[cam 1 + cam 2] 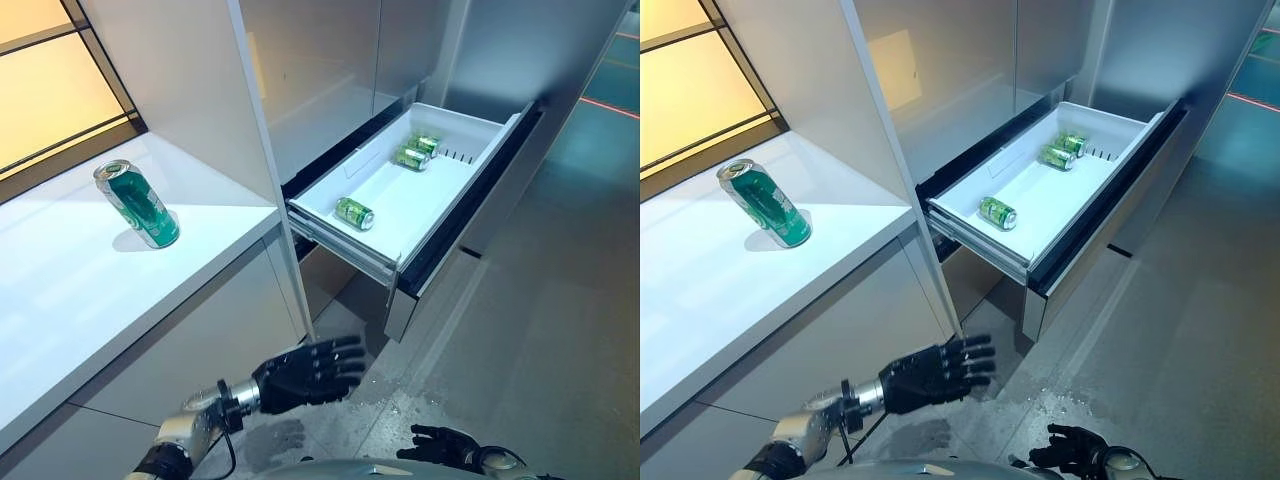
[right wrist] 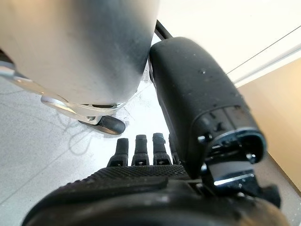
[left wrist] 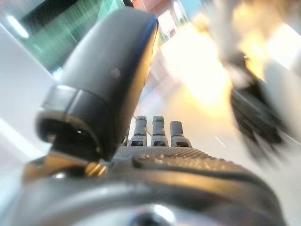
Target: Put drinks into fridge and close the fridge
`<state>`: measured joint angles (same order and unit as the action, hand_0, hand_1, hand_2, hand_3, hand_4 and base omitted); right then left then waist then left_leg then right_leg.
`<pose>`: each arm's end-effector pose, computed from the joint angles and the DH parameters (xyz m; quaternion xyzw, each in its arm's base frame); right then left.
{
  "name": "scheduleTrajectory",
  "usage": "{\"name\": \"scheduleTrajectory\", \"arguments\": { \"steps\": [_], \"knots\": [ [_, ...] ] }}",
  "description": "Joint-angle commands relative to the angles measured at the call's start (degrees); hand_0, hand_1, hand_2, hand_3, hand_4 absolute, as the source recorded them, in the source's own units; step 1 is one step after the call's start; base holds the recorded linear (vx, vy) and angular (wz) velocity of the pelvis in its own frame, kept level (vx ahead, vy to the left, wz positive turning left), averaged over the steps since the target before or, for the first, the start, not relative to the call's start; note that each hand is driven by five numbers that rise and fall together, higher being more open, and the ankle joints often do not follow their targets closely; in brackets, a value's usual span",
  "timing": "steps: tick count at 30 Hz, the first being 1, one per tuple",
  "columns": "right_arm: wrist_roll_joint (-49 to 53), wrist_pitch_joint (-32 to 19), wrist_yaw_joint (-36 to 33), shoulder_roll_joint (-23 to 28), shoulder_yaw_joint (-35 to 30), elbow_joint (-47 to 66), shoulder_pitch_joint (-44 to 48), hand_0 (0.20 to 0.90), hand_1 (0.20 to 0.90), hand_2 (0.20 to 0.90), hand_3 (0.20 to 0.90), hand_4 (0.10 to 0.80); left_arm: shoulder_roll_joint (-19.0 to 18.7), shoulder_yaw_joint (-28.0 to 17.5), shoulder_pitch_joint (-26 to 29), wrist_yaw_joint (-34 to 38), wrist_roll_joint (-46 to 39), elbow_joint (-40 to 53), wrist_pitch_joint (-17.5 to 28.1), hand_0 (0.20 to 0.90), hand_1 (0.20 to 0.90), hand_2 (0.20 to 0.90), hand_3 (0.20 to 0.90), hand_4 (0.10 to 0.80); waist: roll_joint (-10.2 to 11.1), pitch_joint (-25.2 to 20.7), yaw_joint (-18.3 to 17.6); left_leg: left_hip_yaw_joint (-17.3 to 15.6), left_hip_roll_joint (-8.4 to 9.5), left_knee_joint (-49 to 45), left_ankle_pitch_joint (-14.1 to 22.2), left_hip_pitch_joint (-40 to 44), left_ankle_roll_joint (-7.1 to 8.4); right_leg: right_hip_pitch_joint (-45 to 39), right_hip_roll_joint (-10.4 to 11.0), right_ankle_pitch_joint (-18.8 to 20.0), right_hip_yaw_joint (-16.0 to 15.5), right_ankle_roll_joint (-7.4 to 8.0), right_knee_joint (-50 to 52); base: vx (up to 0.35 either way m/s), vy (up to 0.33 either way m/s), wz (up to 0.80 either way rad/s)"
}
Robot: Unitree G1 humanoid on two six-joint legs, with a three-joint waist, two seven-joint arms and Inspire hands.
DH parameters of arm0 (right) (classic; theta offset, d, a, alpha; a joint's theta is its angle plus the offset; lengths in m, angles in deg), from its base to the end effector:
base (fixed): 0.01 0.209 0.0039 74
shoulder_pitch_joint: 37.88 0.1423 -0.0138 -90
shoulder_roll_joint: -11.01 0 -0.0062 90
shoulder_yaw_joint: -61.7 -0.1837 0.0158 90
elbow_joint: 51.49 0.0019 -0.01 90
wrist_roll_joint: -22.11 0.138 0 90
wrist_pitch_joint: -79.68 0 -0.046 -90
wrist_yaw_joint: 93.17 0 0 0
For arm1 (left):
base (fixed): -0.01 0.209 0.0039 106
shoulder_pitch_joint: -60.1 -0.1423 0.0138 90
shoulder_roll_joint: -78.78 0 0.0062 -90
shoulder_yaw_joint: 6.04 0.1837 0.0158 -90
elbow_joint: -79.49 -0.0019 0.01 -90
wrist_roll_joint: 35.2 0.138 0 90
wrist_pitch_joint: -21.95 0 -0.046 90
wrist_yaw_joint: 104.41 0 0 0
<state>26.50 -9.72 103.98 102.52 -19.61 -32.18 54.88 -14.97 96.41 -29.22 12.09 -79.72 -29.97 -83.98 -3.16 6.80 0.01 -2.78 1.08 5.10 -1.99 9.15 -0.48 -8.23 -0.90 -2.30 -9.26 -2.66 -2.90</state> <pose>0.0882 -0.2462 -0.1063 -0.0535 0.5771 0.0745 0.8115 0.1828 0.1913 -0.0233 -0.3324 0.1770 -0.5131 0.7713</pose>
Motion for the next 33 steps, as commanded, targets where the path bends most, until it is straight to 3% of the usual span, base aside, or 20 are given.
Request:
{"name": "scheduleTrajectory", "arguments": {
  "steps": [1, 3, 6, 9, 12, 16, 19, 26, 33],
  "knots": [
    [-0.89, -2.99, 1.33, 1.02, 1.25, -3.0, 1.15, 0.9, 0.9, 0.9, 0.9, 0.8, 2.11, -4.47, 6.65, -3.94, -18.91, 11.79, -0.68, 0.9, 0.9, 0.9, 0.9, 0.8, 0.85, -0.54, 0.87, -1.47, 1.59, -1.57, 6.17, -1.15, -2.19, 3.12, 1.63, -2.54, 0.2, 4.53, 4.77, 0.0, 0.0, 0.0],
    [-0.86, -4.03, 0.83, 0.34, 1.61, -4.06, 0.79, 0.9, 0.9, 0.9, 0.9, 0.8, 2.71, -6.34, 7.86, 4.83, -26.08, 19.47, 3.29, 0.9, 0.9, 0.9, 0.9, 0.8, 1.05, -0.8, 1.07, -1.01, 1.68, -1.16, 6.29, -0.73, -2.35, 2.78, 1.53, -2.75, 0.42, 4.48, 4.67, 0.0, 0.0, 0.0],
    [0.2, -4.48, -0.1, -0.58, 2.3, -4.09, -0.2, 0.9, 0.9, 0.9, 0.9, 0.8, 0.05, -9.48, 10.15, 19.6, -26.73, 24.72, 20.41, 0.9, 0.9, 0.9, 0.9, 0.8, 1.34, -1.33, 1.31, -0.31, 1.79, -0.93, 6.47, -0.32, -2.45, 2.16, 1.5, -2.98, 0.35, 4.5, 4.34, 0.02, -0.009, -0.03],
    [0.98, -4.97, -1.32, -1.61, 2.54, -4.37, -1.3, 0.9, 0.9, 0.9, 0.9, 0.8, -3.41, -13.2, 11.92, 29.77, -20.78, 28.78, 34.18, 0.9, 0.9, 0.9, 0.9, 0.8, 1.44, -2.01, 1.68, 0.3, 1.89, -0.77, 6.51, -0.13, -2.48, 1.6, 1.48, -3.25, -0.05, 4.45, 3.92, 0.01, -0.002, -0.02],
    [1.0, -6.11, -2.29, -2.42, 2.84, -5.48, -2.55, 0.9, 0.9, 0.9, 0.9, 0.8, -6.6, -17.5, 13.54, 39.72, -12.11, 32.23, 44.9, 0.9, 0.9, 0.9, 0.9, 0.8, 1.57, -2.68, 2.01, 0.82, 2.01, -0.63, 6.71, 0.14, -2.48, 1.04, 1.4, -3.8, -0.31, 4.37, 3.69, 0.011, 0.003, 0.0],
    [1.23, -7.32, -2.89, -3.23, 3.61, -7.31, -3.03, 0.9, 0.9, 0.9, 0.9, 0.8, -9.34, -21.19, 15.81, 52.49, 0.71, 35.44, 51.3, 0.9, 0.9, 0.9, 0.9, 0.8, 1.81, -3.98, 2.41, 1.43, 2.14, -0.19, 6.56, 0.01, -2.48, 0.95, 1.09, -4.02, -0.43, 4.14, 3.24, 0.0, 0.0, 0.0],
    [1.42, -7.24, -3.0, -3.41, 4.43, -7.32, -2.94, 0.9, 0.9, 0.9, 0.9, 0.8, -11.2, -22.24, 17.23, 59.55, 5.9, 35.66, 50.86, 0.9, 0.9, 0.9, 0.9, 0.8, 1.85, -4.44, 2.44, 1.59, 2.16, -0.1, 6.52, -0.01, -2.38, 0.94, 0.93, -4.18, -0.36, 4.04, 3.21, 0.011, 0.005, 0.07],
    [1.48, -5.2, -3.02, -3.4, 6.35, -5.48, -1.96, 0.9, 0.9, 0.9, 0.9, 0.8, -15.57, -23.47, 19.16, 77.04, 19.28, 29.63, 44.42, 0.9, 0.9, 0.9, 0.9, 0.8, 1.51, -4.65, 2.59, 1.62, 2.23, -0.14, 6.25, -0.07, -2.26, 1.0, 0.69, -4.51, -0.07, 3.81, 3.62, 0.002, 0.005, 0.01],
    [1.79, -3.88, -2.85, -3.02, 6.73, -4.89, -1.55, 0.9, 0.9, 0.9, 0.9, 0.8, -18.89, -24.28, 19.1, 81.14, 20.74, 21.25, 40.74, 0.9, 0.9, 0.9, 0.9, 0.8, 1.15, -4.68, 2.78, 1.48, 2.3, -0.29, 6.11, 0.12, -2.14, 0.73, 0.84, -4.82, -0.22, 3.83, 4.03, 0.001, 0.001, 0.0]
  ]
}}
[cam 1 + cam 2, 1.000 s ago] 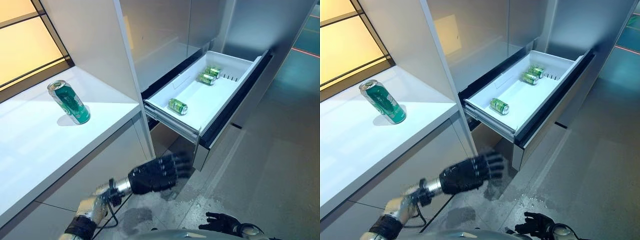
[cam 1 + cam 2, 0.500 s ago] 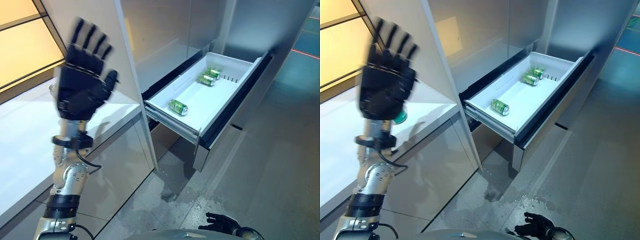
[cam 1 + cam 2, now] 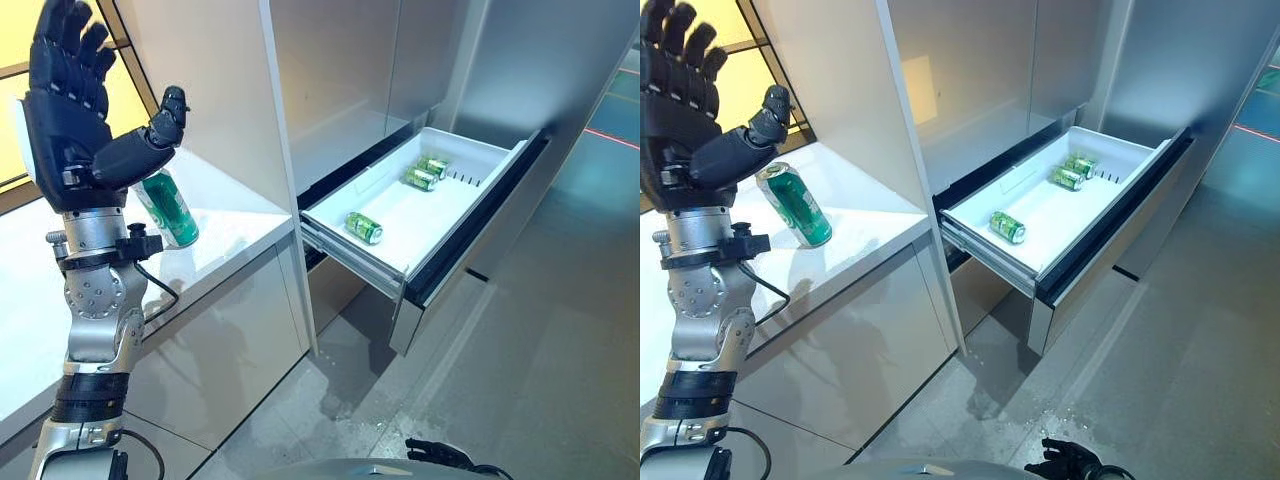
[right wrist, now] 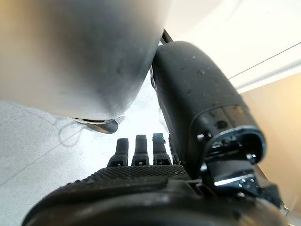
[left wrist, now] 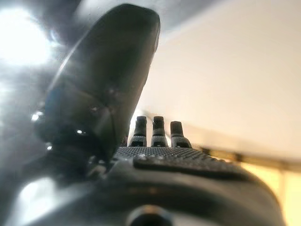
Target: Put drinks into fridge and close the fridge
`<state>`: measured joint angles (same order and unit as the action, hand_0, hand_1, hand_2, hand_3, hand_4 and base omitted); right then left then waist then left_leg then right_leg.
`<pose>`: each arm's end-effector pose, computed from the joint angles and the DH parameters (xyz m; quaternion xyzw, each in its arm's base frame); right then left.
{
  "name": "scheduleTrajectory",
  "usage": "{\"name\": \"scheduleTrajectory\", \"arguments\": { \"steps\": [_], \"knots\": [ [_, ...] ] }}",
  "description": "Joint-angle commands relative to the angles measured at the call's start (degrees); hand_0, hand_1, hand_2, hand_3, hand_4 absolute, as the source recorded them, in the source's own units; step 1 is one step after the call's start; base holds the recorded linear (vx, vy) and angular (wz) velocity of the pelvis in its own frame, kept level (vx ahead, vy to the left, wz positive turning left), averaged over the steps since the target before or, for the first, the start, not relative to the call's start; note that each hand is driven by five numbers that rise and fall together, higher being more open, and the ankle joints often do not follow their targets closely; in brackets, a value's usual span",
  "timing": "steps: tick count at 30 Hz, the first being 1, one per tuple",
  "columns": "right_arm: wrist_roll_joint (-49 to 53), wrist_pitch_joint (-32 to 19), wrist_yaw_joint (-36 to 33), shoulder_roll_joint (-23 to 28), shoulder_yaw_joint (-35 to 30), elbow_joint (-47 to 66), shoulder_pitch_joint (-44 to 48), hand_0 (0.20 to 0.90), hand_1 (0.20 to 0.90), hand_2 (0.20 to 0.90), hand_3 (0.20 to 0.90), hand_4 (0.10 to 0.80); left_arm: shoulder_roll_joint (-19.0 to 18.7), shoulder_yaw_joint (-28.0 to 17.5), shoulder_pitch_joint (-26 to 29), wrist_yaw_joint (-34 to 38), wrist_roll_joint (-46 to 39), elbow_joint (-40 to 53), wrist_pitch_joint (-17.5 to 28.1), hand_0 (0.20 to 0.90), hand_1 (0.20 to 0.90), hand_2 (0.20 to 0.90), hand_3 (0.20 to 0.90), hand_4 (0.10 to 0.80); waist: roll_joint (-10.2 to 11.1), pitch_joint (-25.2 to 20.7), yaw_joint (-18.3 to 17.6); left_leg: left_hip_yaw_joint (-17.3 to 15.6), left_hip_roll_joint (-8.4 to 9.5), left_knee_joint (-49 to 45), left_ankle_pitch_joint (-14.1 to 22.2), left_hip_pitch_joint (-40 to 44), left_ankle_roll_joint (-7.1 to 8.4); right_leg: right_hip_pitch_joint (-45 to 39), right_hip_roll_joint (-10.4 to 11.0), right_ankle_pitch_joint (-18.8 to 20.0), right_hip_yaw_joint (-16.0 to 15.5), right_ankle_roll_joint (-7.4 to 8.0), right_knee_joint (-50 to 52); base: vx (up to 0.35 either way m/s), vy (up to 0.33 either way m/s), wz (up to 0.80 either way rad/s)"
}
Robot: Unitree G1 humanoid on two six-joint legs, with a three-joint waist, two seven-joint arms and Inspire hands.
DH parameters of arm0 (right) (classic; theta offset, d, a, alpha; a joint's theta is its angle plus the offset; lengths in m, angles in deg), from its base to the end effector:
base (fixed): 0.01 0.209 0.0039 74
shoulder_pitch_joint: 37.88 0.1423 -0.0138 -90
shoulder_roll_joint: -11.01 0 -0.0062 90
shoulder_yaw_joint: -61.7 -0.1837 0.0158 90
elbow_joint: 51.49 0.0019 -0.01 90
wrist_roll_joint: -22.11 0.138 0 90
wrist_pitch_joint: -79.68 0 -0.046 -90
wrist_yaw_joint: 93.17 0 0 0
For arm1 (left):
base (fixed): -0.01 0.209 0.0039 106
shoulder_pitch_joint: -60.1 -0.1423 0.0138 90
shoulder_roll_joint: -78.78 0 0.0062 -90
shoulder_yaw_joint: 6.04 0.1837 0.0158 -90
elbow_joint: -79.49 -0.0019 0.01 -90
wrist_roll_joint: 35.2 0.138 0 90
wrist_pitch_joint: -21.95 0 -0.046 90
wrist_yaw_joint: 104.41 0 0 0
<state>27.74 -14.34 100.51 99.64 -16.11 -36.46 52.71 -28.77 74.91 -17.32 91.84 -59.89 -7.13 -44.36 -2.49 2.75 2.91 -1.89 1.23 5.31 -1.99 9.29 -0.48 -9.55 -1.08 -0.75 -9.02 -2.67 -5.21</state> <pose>0.0639 -0.2286 -0.1167 -0.0580 0.5897 0.0776 0.8018 0.2251 0.2586 0.1657 0.0234 -0.3757 0.1480 0.9145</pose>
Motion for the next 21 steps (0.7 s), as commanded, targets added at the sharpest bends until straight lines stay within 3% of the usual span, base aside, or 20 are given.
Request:
{"name": "scheduleTrajectory", "arguments": {
  "steps": [1, 5, 14, 21],
  "knots": [
    [0.5, 1.03, 0.68, -0.04, 3.21, -0.46, 0.66, 0.9, 0.9, 0.9, 0.9, 0.8, -5.52, -2.76, 7.16, 1.27, 0.31, -2.96, 0.76, 0.9, 0.9, 0.9, 0.9, 0.8, 0.41, -0.63, -0.14, 0.51, 2.15, -0.52, 6.12, 0.03, -2.11, 2.02, 1.05, -6.38, -0.5, 3.88, 6.39, 0.016, 0.015, 0.05],
    [0.54, 1.45, 0.93, 0.35, 3.07, -0.46, 0.82, 0.9, 0.9, 0.9, 0.9, 0.8, -6.06, -2.8, 7.12, 0.9, -1.27, -6.46, -0.23, 0.9, 0.9, 0.9, 0.9, 0.8, 0.2, -0.44, -0.21, 0.37, 2.15, -0.66, 6.11, 0.31, -2.03, 1.84, 1.16, -6.46, -0.57, 3.97, 6.66, 0.018, 0.014, 0.05],
    [-0.2, 2.0, 1.29, 0.82, 2.33, -0.46, 0.5, 0.9, 0.9, 0.9, 0.9, 0.8, -4.97, -4.02, 7.16, -7.73, -15.0, -12.99, -2.53, 0.9, 0.9, 0.9, 0.9, 0.8, -0.18, -0.17, -0.79, -0.19, 2.14, -0.78, 6.32, 0.81, -2.0, 1.54, 1.3, -6.58, -0.32, 4.18, 6.77, 0.002, 0.002, 0.01],
    [-0.62, 2.07, 1.53, 1.3, 1.67, -0.72, 0.62, 0.9, 0.9, 0.9, 0.9, 0.8, -5.03, -4.23, 7.13, -11.1, -15.83, -16.1, -3.02, 0.9, 0.9, 0.9, 0.9, 0.8, -0.36, -0.17, -0.95, -0.47, 2.07, -0.82, 6.4, 1.08, -1.91, 1.28, 1.34, -6.61, -0.2, 4.33, 6.73, 0.0, 0.0, 0.0]
  ]
}}
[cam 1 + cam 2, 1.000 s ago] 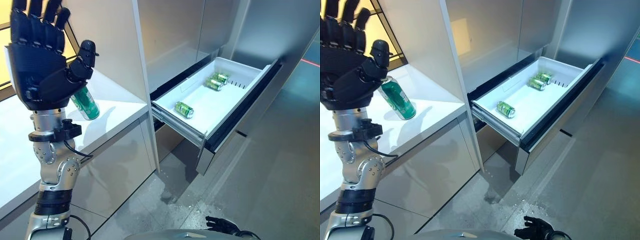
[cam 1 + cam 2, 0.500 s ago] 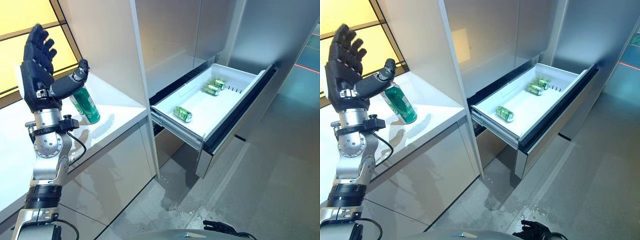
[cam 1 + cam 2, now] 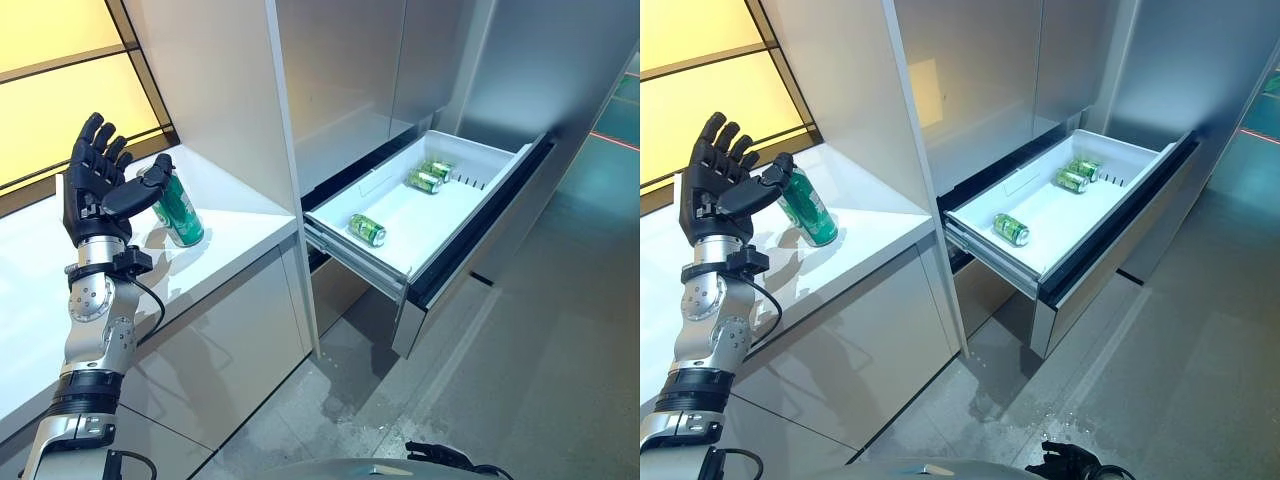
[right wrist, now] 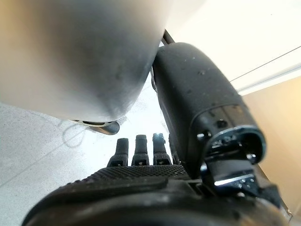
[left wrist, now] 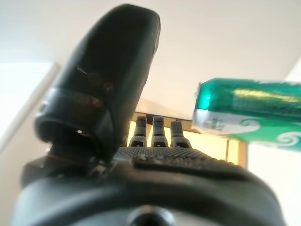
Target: Put drinks into fridge and close the fridge
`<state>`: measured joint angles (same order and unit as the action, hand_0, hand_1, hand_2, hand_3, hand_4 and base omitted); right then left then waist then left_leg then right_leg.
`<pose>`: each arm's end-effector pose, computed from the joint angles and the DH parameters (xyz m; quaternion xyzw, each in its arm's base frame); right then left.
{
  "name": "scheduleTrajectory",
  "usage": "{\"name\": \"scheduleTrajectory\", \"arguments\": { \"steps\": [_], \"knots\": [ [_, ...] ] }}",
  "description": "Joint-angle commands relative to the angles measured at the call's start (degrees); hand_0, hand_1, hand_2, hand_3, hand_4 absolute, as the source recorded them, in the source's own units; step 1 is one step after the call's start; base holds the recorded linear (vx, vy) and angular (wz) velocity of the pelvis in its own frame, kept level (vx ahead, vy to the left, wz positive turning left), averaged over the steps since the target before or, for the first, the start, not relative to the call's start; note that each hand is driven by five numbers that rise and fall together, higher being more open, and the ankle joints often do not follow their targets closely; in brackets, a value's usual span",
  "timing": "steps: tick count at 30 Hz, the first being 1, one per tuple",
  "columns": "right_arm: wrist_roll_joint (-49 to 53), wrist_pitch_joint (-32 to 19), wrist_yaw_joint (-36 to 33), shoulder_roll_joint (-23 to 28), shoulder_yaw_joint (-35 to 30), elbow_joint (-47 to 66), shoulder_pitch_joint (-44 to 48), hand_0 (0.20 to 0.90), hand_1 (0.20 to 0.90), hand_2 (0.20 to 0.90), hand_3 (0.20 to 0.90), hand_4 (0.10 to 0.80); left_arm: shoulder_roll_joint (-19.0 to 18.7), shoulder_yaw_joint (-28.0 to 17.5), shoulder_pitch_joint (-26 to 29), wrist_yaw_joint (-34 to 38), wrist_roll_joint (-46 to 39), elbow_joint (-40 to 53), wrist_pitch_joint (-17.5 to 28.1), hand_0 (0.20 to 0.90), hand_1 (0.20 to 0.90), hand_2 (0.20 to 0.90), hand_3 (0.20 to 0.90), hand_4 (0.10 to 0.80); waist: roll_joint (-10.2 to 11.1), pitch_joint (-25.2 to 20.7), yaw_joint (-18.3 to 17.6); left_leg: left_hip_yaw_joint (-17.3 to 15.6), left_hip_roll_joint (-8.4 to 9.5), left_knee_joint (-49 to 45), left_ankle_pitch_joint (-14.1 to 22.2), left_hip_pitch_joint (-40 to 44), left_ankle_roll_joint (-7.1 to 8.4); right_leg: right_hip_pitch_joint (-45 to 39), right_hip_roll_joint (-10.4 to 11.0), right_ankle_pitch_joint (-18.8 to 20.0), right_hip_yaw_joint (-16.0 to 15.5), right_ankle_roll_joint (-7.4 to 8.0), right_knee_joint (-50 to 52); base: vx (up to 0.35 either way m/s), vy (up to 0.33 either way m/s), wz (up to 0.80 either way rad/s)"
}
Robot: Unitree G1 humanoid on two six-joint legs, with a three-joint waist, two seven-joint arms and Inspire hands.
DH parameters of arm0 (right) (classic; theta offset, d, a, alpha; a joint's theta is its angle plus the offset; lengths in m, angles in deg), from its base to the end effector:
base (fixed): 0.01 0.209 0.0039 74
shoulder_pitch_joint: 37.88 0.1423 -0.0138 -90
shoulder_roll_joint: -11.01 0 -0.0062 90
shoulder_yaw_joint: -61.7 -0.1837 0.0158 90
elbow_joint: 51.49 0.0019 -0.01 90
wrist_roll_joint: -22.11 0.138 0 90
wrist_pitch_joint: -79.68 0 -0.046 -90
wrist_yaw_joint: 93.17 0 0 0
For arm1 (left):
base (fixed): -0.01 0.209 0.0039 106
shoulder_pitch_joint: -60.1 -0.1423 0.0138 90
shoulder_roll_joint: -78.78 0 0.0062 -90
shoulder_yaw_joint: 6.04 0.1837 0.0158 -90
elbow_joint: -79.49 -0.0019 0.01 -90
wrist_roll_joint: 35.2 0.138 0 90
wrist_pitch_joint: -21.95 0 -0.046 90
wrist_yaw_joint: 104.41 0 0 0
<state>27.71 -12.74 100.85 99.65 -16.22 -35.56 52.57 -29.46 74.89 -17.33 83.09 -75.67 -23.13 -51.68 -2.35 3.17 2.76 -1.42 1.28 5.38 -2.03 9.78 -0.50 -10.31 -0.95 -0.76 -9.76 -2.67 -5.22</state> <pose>0.0646 -0.2283 -0.1166 -0.0545 0.5956 0.0785 0.7976 0.2349 0.2924 0.1210 -0.0739 -0.1990 0.1647 0.9632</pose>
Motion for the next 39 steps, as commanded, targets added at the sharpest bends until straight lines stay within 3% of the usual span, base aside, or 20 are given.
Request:
{"name": "scheduleTrajectory", "arguments": {
  "steps": [1, 5, 11, 32, 39],
  "knots": [
    [-0.69, 0.4, 1.22, 1.38, 1.68, -1.73, 0.7, 0.9, 0.9, 0.9, 0.9, 0.8, -4.62, -4.23, 7.17, -3.19, -0.16, -0.8, 4.06, 0.9, 0.9, 0.9, 0.9, 0.8, -0.54, -0.58, -0.83, -0.97, 2.03, -0.89, 6.45, 0.64, -1.9, 2.0, 1.21, -6.59, 0.54, 4.37, 6.72, 0.0, 0.0, 0.0],
    [-1.05, 0.53, 1.68, 1.87, 1.31, -1.83, 0.74, 0.9, 0.9, 0.9, 0.9, 0.8, -5.49, -4.01, 7.57, -8.21, -3.88, -2.07, 2.45, 0.9, 0.9, 0.9, 0.9, 0.8, -0.66, -0.47, -0.93, -1.12, 2.0, -0.89, 6.51, 0.74, -1.85, 1.87, 1.2, -6.62, 0.62, 4.43, 6.65, 0.0, 0.0, 0.0],
    [-1.03, 0.75, 1.89, 2.21, 1.2, -1.67, 0.8, 0.9, 0.9, 0.9, 0.9, 0.8, -6.59, -3.71, 8.43, -9.2, -3.79, -3.22, 2.5, 0.9, 0.9, 0.9, 0.9, 0.8, -0.82, -0.37, -1.15, -1.27, 2.0, -0.89, 6.57, 0.86, -1.85, 1.79, 1.21, -6.62, 0.82, 4.54, 6.64, 0.0, 0.0, 0.0],
    [-0.71, 1.03, 1.81, 2.98, 0.63, -2.06, 0.47, 0.9, 0.9, 0.9, 0.9, 0.8, -13.83, -0.72, 12.33, -6.68, 7.82, -6.26, -2.42, 0.9, 0.9, 0.9, 0.9, 0.8, -1.34, -0.26, -2.29, -2.24, 2.14, -1.0, 6.89, 1.15, -2.24, 2.08, 1.1, -6.41, 2.1, 4.91, 6.78, 0.003, 0.002, -0.02],
    [-0.62, 0.97, 1.67, 3.16, 0.64, -2.28, 0.48, 0.9, 0.9, 0.9, 0.9, 0.8, -14.39, -0.04, 13.06, -4.74, 7.7, -7.57, -2.94, 0.9, 0.9, 0.9, 0.9, 0.8, -1.41, -0.24, -2.6, -2.31, 2.35, -1.14, 7.06, 1.15, -2.46, 2.22, 1.13, -6.22, 2.88, 5.06, 6.66, 0.002, 0.002, -0.01]
  ]
}}
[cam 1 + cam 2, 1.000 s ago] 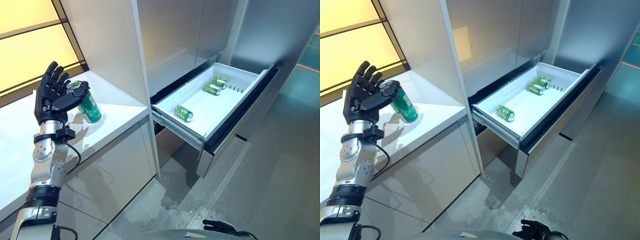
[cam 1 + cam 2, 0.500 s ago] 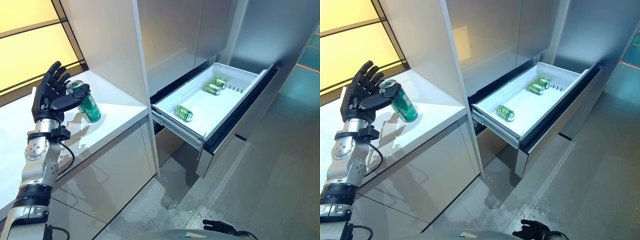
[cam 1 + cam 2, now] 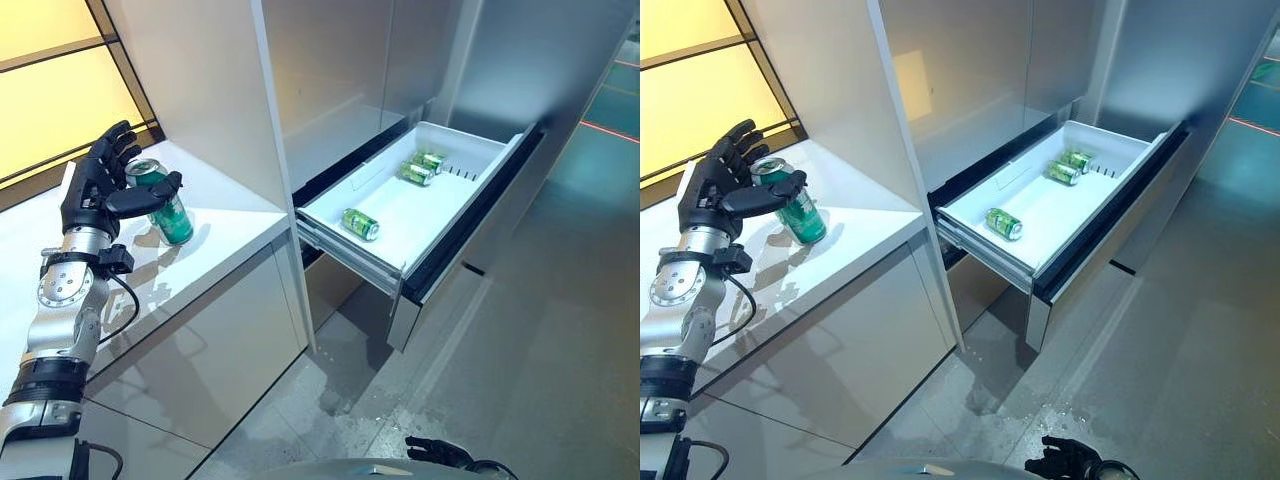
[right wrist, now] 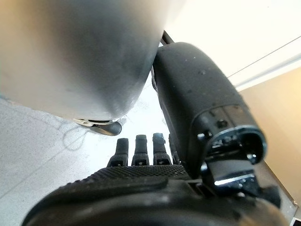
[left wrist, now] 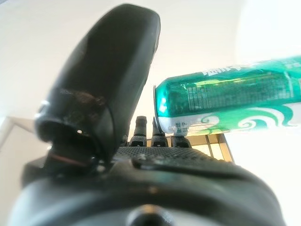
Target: Put drinks into fridge and close the fridge
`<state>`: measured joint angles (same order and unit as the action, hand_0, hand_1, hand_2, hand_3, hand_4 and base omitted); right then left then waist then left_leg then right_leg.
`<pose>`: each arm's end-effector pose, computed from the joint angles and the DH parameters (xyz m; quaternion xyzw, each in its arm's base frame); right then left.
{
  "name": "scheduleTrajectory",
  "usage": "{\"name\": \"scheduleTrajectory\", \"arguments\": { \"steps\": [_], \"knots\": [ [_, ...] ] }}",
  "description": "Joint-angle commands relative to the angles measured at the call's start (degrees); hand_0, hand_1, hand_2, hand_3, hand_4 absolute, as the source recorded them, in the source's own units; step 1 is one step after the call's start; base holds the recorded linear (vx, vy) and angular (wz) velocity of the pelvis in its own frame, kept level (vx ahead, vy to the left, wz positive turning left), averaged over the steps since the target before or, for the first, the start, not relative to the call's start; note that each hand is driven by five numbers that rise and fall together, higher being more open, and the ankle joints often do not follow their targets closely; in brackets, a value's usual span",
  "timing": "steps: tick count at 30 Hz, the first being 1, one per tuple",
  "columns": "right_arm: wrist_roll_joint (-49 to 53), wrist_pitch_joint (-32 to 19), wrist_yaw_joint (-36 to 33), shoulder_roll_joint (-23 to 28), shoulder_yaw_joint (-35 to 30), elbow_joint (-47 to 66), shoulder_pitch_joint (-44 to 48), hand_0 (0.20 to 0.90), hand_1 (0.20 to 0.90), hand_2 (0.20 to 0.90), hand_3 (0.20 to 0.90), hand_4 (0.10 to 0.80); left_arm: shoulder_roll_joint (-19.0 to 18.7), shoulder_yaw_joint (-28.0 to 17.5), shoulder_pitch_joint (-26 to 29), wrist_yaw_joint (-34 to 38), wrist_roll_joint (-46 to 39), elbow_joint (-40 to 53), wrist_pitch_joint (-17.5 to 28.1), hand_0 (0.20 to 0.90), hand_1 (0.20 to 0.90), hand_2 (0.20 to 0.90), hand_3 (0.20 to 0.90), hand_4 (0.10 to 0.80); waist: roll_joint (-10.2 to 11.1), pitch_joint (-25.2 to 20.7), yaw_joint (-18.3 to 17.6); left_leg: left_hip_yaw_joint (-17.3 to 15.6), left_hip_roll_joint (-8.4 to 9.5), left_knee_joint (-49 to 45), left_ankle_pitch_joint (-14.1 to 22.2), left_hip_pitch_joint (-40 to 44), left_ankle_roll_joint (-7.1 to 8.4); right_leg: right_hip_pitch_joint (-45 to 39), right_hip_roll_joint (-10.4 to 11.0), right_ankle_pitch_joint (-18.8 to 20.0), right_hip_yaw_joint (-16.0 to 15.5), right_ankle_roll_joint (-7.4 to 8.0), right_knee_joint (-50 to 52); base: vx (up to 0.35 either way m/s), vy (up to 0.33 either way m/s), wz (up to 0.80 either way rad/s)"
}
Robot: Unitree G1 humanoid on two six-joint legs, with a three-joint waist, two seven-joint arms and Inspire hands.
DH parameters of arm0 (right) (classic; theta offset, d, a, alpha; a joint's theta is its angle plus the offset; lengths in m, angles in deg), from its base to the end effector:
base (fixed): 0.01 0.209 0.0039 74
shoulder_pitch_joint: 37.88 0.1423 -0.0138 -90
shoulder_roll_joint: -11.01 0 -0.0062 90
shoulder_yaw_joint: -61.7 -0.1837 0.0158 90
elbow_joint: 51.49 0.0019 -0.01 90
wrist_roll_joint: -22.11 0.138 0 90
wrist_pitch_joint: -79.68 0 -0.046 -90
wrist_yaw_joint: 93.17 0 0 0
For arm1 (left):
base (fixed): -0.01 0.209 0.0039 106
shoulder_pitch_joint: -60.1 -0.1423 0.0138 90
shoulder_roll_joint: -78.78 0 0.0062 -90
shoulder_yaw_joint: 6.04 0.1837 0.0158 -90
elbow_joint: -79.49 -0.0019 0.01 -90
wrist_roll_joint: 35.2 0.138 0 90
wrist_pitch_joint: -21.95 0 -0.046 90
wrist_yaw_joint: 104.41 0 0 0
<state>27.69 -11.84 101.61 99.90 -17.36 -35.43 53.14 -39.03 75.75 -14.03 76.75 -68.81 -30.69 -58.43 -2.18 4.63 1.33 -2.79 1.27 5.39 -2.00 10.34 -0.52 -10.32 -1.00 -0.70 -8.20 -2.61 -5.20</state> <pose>0.0682 -0.2308 -0.1155 -0.0471 0.5960 0.0744 0.7981 0.2402 0.3258 0.1376 0.0657 -0.1248 0.1401 0.9800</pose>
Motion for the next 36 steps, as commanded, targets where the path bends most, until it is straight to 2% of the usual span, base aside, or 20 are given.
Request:
{"name": "scheduleTrajectory", "arguments": {
  "steps": [1, 18, 36],
  "knots": [
    [-0.67, 0.13, 0.98, 2.94, 1.75, -2.33, -0.06, 0.9, 0.9, 0.9, 0.9, 0.8, -4.81, -0.9, 9.8, 2.03, 1.03, -0.21, 3.82, 0.9, 0.9, 0.9, 0.9, 0.8, -1.57, -1.71, -1.27, -0.97, 2.37, -1.13, 7.06, 0.63, -2.46, 2.28, 1.19, -6.27, 1.38, 5.02, 6.69, 0.011, 0.011, -0.04],
    [0.1, 0.97, 0.38, 2.82, 2.08, -2.0, -0.33, 0.9, 0.9, 0.9, 0.9, 0.8, -5.05, 0.87, 13.36, 7.96, 2.7, -6.21, 3.41, 0.9, 0.9, 0.9, 0.9, 0.8, -1.53, -1.81, -2.52, -2.02, 2.43, -1.61, 7.47, 0.54, -2.77, 3.01, 1.41, -6.21, 2.37, 5.3, 7.46, 0.012, 0.008, -0.04],
    [0.37, 0.93, 0.28, 2.76, 2.07, -1.83, -0.62, 0.9, 0.9, 0.9, 0.9, 0.8, -3.74, 1.89, 14.38, 8.19, 2.29, -6.49, 2.23, 0.9, 0.9, 0.9, 0.9, 0.8, -1.41, -1.72, -3.14, -2.41, 2.59, -1.93, 7.77, 0.5, -3.06, 3.49, 1.47, -6.17, 3.06, 5.44, 7.96, 0.009, 0.004, -0.01]
  ]
}}
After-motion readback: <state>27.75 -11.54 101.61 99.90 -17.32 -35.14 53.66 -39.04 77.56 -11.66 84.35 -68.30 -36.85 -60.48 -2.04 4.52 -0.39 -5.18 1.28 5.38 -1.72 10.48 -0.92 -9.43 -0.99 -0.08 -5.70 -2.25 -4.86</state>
